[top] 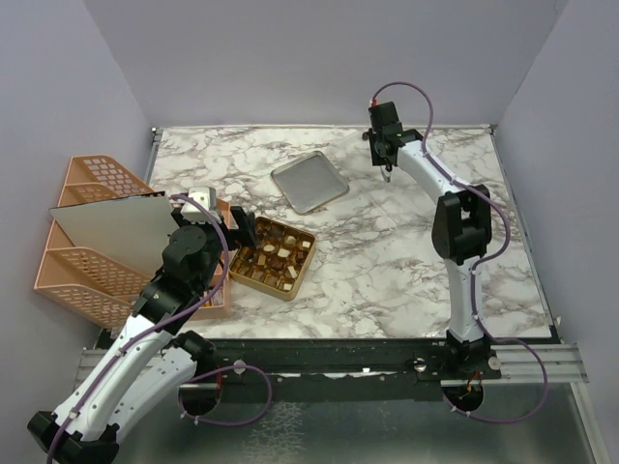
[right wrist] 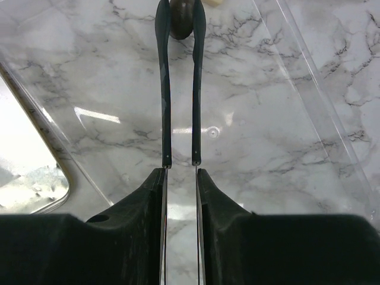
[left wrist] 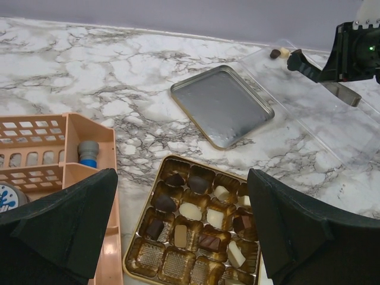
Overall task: Pack the chocolate
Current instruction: Pick up the fake chocolate from the plate.
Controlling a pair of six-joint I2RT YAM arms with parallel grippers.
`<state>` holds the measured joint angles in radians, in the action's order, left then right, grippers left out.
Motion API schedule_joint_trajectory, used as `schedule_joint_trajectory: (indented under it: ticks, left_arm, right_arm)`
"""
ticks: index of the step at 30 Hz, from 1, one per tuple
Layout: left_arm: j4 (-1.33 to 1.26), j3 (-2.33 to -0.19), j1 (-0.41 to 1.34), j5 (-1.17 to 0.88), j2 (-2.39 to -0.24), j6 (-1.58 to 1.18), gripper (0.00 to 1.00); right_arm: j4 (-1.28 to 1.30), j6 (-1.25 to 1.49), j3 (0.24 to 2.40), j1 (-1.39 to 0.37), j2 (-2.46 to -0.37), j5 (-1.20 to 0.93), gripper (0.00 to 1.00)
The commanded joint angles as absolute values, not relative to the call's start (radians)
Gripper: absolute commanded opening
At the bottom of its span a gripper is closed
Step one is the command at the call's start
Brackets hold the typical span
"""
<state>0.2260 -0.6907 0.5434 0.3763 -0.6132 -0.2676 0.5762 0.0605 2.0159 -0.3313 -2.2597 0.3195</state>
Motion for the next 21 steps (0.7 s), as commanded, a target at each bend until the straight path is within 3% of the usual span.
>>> schedule_joint_trajectory:
  ticks: [1, 21]
  left_arm:
    - [0.211, -0.680, 0.546, 0.416, -0.597, -0.253, 0.99]
    - [0.212, -0.678, 0.546, 0.435, -0.582, -0.252, 0.99]
  right_arm:
    - [0.550, 0.081, 1.969, -0.324, -2.159, 0.282, 0.26]
    - [0.576, 0.118, 1.841, -0.325, -2.006, 0.157, 0.25]
